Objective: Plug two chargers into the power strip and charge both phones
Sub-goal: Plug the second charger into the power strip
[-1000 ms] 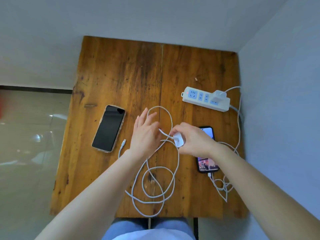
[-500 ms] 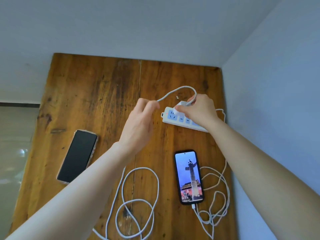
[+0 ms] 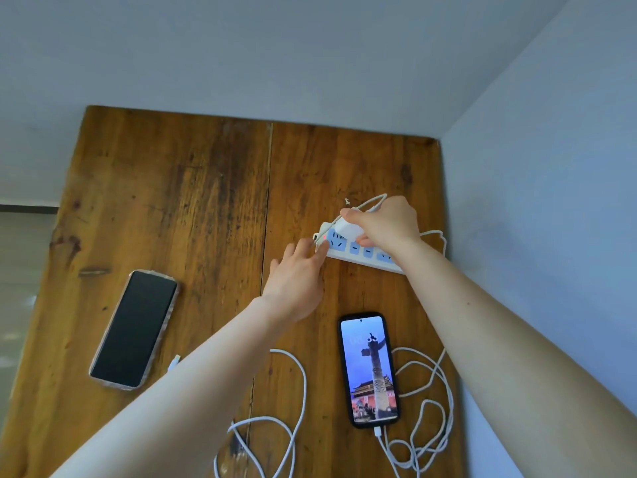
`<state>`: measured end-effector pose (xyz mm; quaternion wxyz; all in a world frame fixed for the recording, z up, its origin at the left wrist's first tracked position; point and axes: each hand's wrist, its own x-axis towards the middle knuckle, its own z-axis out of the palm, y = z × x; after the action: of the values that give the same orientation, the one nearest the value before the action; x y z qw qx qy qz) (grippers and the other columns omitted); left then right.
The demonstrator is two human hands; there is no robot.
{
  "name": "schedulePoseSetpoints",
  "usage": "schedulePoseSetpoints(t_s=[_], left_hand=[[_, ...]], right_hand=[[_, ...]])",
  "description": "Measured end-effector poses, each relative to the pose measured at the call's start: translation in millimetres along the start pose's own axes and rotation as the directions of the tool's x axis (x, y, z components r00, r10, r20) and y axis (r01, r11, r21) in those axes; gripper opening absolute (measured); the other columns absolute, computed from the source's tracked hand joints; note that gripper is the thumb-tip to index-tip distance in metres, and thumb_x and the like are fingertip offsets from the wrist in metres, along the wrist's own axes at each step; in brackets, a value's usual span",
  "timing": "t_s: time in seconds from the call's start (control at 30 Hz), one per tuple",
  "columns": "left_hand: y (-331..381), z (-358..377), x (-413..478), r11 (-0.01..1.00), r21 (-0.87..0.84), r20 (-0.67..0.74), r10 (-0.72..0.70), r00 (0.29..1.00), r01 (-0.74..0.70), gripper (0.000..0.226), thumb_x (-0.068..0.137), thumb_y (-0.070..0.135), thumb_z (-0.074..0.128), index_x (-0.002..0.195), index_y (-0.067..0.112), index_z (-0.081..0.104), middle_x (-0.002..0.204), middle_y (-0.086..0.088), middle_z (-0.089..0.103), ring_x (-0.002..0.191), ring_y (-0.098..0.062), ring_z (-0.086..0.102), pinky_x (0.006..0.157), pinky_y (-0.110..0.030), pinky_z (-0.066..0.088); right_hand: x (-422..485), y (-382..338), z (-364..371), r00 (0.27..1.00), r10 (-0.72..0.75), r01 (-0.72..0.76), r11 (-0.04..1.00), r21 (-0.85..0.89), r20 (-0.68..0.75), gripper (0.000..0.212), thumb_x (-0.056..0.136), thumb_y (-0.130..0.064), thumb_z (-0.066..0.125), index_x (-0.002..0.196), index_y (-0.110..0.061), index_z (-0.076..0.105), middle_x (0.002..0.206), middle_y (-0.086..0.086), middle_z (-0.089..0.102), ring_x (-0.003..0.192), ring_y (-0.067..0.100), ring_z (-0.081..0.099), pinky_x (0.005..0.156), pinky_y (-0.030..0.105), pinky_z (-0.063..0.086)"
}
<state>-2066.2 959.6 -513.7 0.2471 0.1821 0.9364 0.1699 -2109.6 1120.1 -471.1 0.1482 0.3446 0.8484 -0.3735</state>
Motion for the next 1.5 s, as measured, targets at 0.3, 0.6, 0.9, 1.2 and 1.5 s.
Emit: schedulePoseSetpoints(t_s=[0.3,0.6,0.9,1.2,1.5], left_hand=[[-2.4,3.4,0.1,0.999,0.028,-0.042,0.022,0.999,-0.021,0.062,0.093,0.017,0.046,0.15,0.024,0.023,0.148,-0.006,0.034,0.129,-0.026,0.035,0.097,-0.047,0.04],[-5.8,4.3,-0.9,1.0,-0.014,-0.123,-0.021,0.992,0.019,0.059,0.092,0.016,0.049,0.148,0.027,0.031,0.124,-0.007,0.044,0.113,-0.024,0.042,0.088,-0.041,0.047],[-4.0,6.0,-0.3,0.997,-0.079,-0.112,-0.035,0.993,0.026,0.061,0.09,0.011,0.046,0.148,0.026,0.032,0.101,0.0,0.034,0.095,-0.019,0.038,0.071,-0.032,0.043],[-0.3,9.5,-3.0,0.991,-0.097,-0.05,-0.102,0.994,0.097,0.073,0.088,0.013,0.048,0.151,0.031,0.018,0.117,-0.008,0.043,0.105,-0.024,0.039,0.073,-0.032,0.043],[-15.8,6.4,-39.9,0.99,-0.006,-0.04,-0.142,0.989,0.141,0.074,0.085,0.016,0.053,0.15,0.031,0.021,0.151,-0.011,0.026,0.134,-0.033,0.027,0.101,-0.045,0.04]], right_hand=[[-3.2,-6.6,12.1,0.993,-0.115,0.115,0.986,-0.12,0.009,0.041,0.073,-0.05,0.075,0.083,-0.016,0.054,0.071,-0.002,0.057,0.07,0.018,0.067,0.051,0.021,0.047],[-3.5,-9.8,12.0,0.996,-0.086,0.09,0.985,-0.144,0.034,0.055,0.071,-0.049,0.077,0.106,-0.012,0.056,0.101,0.006,0.065,0.084,0.021,0.069,0.064,0.026,0.054],[-14.3,-14.8,25.1,0.997,-0.081,0.081,0.985,-0.15,0.001,0.048,0.072,-0.039,0.081,0.103,-0.01,0.057,0.088,0.001,0.054,0.077,0.017,0.057,0.044,0.018,0.029],[-17.3,-12.7,31.3,0.999,-0.038,0.035,0.994,-0.104,-0.034,0.047,0.071,-0.039,0.081,0.099,-0.01,0.056,0.086,0.002,0.054,0.074,0.016,0.053,0.044,0.018,0.03],[-46.3,2.2,45.6,0.985,-0.079,0.084,0.996,0.029,-0.151,0.057,0.08,-0.04,0.072,0.121,-0.01,0.045,0.121,0.011,0.058,0.102,0.024,0.062,0.067,0.023,0.046]])
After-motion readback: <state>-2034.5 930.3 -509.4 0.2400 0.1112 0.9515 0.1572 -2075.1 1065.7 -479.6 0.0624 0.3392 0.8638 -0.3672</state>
